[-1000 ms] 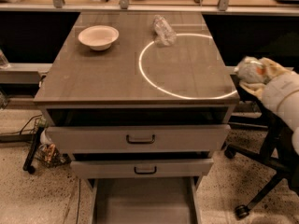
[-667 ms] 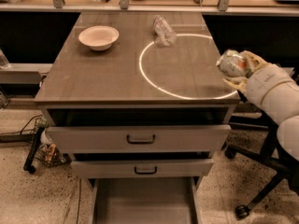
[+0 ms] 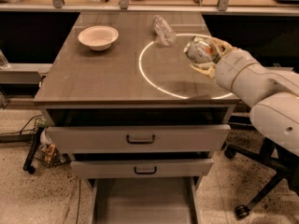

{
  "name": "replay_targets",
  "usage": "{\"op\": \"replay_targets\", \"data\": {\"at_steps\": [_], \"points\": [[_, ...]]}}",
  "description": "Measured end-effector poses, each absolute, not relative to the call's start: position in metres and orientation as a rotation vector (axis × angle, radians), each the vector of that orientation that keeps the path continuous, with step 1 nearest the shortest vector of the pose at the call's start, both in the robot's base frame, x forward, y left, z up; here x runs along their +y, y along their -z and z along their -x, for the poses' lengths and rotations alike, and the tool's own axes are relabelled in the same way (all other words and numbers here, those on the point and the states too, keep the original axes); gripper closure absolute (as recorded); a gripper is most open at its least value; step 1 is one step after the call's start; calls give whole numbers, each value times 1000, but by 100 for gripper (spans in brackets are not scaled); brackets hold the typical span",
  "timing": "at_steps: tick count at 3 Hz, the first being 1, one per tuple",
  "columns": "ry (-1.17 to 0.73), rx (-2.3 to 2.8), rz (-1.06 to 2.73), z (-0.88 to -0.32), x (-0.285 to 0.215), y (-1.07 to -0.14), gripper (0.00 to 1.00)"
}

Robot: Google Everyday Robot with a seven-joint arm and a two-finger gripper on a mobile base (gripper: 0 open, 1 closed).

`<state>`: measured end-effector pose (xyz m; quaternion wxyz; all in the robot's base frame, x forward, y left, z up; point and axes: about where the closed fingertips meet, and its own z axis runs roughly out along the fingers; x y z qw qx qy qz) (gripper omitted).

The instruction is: Pick 7up can from bottom drawer and place on counter

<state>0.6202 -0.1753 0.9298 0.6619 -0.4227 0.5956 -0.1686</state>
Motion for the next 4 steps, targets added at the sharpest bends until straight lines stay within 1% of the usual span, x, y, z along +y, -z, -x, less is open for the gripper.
{"op": "replay_targets", "data": {"at_steps": [2, 4], "points": [[326, 1335, 903, -624, -171, -944, 100], [136, 1290, 722, -675, -142, -972, 100]]}}
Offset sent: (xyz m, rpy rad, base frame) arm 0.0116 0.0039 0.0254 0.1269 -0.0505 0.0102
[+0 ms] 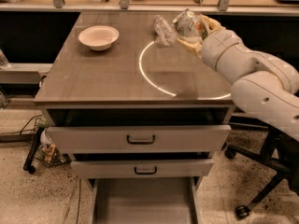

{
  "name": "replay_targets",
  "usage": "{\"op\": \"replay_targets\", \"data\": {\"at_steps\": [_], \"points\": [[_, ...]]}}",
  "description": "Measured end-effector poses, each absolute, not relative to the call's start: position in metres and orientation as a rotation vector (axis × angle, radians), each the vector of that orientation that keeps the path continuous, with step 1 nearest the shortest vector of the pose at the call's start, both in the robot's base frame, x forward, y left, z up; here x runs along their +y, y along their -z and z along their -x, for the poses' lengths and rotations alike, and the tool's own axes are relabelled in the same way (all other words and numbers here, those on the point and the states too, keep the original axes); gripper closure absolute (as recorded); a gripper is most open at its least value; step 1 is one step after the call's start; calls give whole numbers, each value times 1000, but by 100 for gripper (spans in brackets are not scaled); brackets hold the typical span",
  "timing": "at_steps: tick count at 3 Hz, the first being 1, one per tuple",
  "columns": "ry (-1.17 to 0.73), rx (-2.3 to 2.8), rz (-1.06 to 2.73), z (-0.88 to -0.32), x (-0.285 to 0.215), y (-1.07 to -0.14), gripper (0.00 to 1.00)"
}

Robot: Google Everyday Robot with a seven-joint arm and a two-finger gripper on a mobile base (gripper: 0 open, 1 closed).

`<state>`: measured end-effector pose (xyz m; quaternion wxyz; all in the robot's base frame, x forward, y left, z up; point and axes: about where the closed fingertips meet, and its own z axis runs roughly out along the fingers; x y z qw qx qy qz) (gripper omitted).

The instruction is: Pick 7up can from bottom drawer and place on counter

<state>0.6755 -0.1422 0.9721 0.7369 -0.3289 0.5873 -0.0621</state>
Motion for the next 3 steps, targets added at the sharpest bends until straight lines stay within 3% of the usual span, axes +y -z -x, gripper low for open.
{"op": "replay_targets", "data": {"at_steps": [3], "points": [[-124, 1340, 589, -707, -91, -960, 100]]}}
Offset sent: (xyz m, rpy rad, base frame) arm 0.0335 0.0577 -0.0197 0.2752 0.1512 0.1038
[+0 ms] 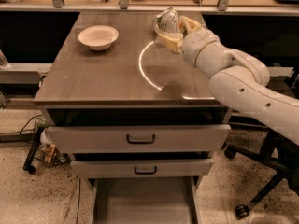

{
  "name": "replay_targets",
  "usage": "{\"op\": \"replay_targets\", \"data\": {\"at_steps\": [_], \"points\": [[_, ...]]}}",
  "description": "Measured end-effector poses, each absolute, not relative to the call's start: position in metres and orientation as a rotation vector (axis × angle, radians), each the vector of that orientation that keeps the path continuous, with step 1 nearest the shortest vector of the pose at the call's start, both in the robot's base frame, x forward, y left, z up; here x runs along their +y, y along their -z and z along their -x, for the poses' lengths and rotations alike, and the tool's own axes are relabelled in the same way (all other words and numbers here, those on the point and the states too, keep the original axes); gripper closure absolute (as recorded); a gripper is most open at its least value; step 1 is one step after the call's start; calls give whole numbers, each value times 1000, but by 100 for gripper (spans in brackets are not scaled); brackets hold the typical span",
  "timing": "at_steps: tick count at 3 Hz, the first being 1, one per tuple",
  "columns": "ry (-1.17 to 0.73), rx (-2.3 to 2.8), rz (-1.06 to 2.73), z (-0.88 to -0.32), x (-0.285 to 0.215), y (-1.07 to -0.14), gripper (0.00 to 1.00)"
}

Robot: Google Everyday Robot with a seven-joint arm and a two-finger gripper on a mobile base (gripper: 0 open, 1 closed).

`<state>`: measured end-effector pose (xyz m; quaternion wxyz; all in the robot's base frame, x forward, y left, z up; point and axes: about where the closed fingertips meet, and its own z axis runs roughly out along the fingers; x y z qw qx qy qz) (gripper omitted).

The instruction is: Pick 7up can from bottom drawer and place on counter

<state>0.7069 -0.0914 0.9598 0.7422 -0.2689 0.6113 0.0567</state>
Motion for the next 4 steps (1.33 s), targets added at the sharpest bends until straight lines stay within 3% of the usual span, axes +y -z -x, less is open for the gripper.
{"op": "replay_targets", "data": {"at_steps": [1, 2, 3, 4], "points": [[-188, 1331, 566, -712, -81, -948, 84], [-230, 1314, 560, -718, -74, -932, 61], [-255, 1318, 563, -721, -74, -908, 30], [-255, 1328, 563, -720, -81, -897, 6]]}}
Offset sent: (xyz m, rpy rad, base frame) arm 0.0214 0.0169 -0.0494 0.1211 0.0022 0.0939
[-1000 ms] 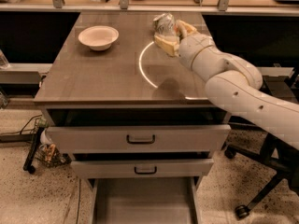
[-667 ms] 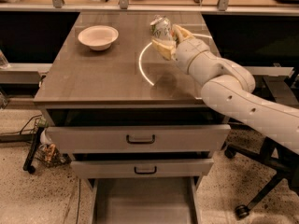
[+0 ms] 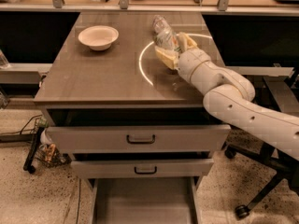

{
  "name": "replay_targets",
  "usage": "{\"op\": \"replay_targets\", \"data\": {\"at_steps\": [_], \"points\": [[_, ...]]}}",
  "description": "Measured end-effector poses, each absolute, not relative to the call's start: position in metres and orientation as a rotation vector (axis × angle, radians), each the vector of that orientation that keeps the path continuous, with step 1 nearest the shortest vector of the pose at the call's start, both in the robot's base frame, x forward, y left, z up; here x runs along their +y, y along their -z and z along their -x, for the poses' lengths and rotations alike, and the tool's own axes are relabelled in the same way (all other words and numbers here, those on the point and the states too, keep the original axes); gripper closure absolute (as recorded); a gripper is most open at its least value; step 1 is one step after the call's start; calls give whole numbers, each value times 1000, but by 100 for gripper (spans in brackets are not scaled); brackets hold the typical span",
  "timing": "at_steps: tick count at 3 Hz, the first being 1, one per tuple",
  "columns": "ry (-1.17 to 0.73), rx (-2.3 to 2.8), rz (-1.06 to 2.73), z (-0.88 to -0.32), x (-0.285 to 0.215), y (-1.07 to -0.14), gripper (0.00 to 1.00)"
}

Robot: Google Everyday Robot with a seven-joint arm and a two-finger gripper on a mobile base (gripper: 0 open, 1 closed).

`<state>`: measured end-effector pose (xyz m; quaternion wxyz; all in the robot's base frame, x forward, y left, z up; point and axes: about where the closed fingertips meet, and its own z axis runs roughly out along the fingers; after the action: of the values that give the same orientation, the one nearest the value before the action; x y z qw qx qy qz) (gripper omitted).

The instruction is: Pick 7up can from bottom drawer and place on counter

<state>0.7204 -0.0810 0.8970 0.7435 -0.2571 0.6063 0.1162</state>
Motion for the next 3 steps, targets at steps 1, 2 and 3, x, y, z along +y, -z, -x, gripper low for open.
{"op": "replay_targets", "data": {"at_steps": [1, 2, 3], "points": [[-244, 1349, 560, -716, -92, -886, 0], [-233, 1362, 557, -712, -100, -880, 0], [-217, 1367, 556, -711, -109, -880, 0]]}}
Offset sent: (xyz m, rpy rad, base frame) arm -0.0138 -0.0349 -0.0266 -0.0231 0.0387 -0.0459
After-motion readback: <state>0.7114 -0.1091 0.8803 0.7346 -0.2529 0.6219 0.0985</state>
